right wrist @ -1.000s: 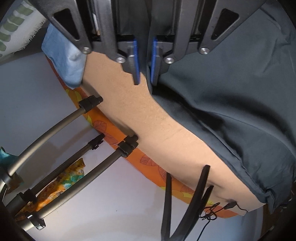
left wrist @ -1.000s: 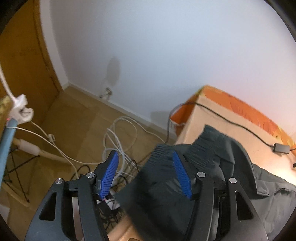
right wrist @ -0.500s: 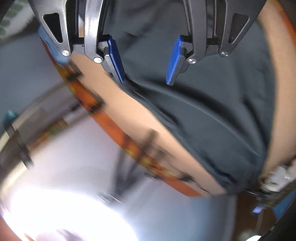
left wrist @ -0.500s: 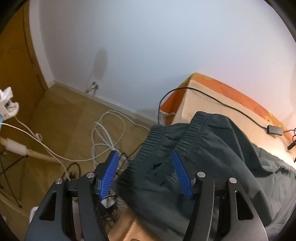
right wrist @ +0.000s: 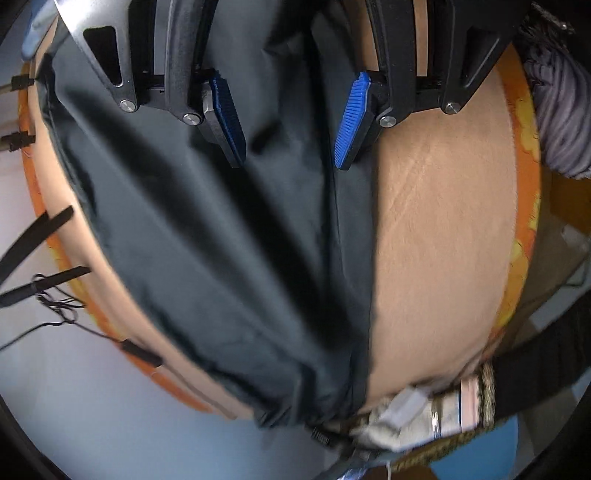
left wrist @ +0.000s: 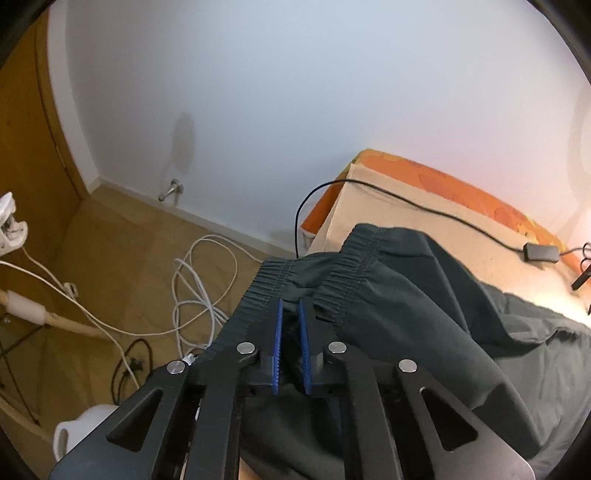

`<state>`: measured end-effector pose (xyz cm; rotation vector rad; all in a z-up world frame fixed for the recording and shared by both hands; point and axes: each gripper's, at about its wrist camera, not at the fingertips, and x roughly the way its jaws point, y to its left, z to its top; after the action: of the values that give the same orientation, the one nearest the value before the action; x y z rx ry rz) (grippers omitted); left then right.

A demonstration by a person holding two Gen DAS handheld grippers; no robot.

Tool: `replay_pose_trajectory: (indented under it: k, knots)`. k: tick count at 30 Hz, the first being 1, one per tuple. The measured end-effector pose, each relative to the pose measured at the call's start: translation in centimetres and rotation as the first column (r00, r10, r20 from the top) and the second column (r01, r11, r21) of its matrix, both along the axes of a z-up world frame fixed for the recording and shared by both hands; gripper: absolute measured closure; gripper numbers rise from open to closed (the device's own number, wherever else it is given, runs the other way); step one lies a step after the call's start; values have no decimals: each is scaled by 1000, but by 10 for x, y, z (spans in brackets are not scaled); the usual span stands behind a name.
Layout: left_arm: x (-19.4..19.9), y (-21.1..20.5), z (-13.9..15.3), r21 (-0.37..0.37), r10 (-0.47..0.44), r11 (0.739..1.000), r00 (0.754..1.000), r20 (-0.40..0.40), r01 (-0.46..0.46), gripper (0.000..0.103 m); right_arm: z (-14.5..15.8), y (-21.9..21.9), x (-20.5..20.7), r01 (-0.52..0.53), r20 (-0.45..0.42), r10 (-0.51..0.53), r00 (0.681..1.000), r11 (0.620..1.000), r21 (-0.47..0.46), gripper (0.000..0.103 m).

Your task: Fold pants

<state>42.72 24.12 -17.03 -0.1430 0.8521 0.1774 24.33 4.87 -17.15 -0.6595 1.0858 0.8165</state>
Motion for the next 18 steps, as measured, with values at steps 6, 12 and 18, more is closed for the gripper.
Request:
replay_pose_trajectory:
  k: [6,12,18]
  knots:
    - [-9,15,20,-58,31,998,997,68,-27,99,4,5,6,11,-14,-11,1000,1000,2,101]
    - [-12,34,38,-39,79,996,990,115,-75,99,39,0,14,34,-23,-32,999,994,99,103]
    - [-7,70,17,47,180,982,983,38,-182,102,15,28,-6,-71,-31,72,997,997,12,103]
